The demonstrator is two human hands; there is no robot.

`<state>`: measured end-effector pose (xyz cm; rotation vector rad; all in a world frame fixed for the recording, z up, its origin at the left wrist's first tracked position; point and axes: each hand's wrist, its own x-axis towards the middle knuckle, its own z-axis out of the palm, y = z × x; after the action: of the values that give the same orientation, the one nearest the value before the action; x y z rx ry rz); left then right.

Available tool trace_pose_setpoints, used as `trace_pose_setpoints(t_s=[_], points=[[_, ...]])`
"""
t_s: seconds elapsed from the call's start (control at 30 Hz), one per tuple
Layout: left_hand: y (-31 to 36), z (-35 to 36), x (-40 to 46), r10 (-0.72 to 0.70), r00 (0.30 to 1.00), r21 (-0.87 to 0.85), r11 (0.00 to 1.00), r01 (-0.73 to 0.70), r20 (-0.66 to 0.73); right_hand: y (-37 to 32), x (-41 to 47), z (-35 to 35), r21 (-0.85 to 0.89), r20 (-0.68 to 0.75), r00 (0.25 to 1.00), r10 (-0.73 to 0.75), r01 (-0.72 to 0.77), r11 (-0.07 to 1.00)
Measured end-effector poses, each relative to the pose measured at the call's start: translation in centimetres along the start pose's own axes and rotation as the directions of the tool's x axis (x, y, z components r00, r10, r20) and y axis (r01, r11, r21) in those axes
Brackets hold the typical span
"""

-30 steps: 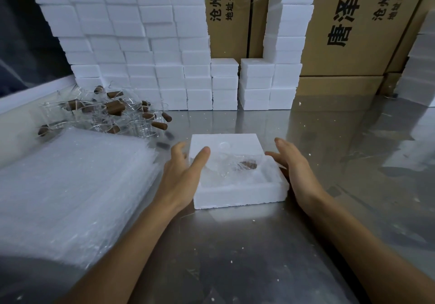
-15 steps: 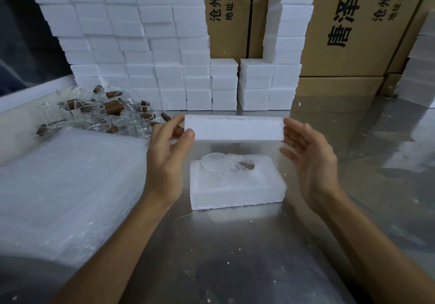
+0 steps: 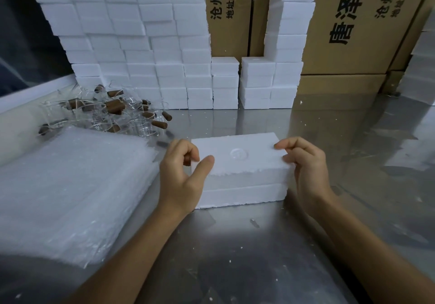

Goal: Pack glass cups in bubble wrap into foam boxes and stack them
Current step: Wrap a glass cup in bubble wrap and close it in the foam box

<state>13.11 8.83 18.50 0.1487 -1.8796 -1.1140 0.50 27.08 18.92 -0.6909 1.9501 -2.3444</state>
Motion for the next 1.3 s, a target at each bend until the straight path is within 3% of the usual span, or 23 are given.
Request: trace_pose_setpoints(t_s=[0.17,0.3,0.4,0.53,0.73,0.97,1.3], points=[[-0.4,0.8,0.0,-0.097,0.995,0.117,0.988,0.098,-0.009,0.0,-0.2,0.4,-0.047,0.007,0.996,0.086,-0.086,0.995],[-1.3,0.5,0.4,-0.238,0.971,0.055,0.97,0.236,0.035,0.5,-0.8,0.8,-0.204,0.088,0.988,0.126,-0.106,0.973],[-1.6,-0.1,0.7,-0.242,0.963,0.026,0.97,0.241,0.118,0.4,-1.3,0.9,-0.265,0.166,0.97,0.177,-0.129,0.955],[-2.1,-1.7,1.5,-0.258,0.913,-0.07,0.953,0.294,0.317,-0.3,-1.0,-0.2,-0.361,0.289,0.947,0.143,-0.031,0.932],[-2.8,-3.5,2.3,-0.273,0.846,-0.112,0.926,0.36,0.458,-0.7,-0.2,-1.3,-0.343,0.401,0.9,0.171,-0.025,0.939],[-3.6,-3.9,2.5,-0.3,0.832,-0.159,0.897,0.413,0.468,0.0,-0.7,-0.6,-0.399,0.426,0.9,0.093,0.094,0.912],[-3.1,-3.9,2.4,-0.3,0.812,-0.067,0.922,0.382,0.501,-0.7,0.0,-1.4,-0.327,0.485,0.857,0.174,-0.006,0.945]])
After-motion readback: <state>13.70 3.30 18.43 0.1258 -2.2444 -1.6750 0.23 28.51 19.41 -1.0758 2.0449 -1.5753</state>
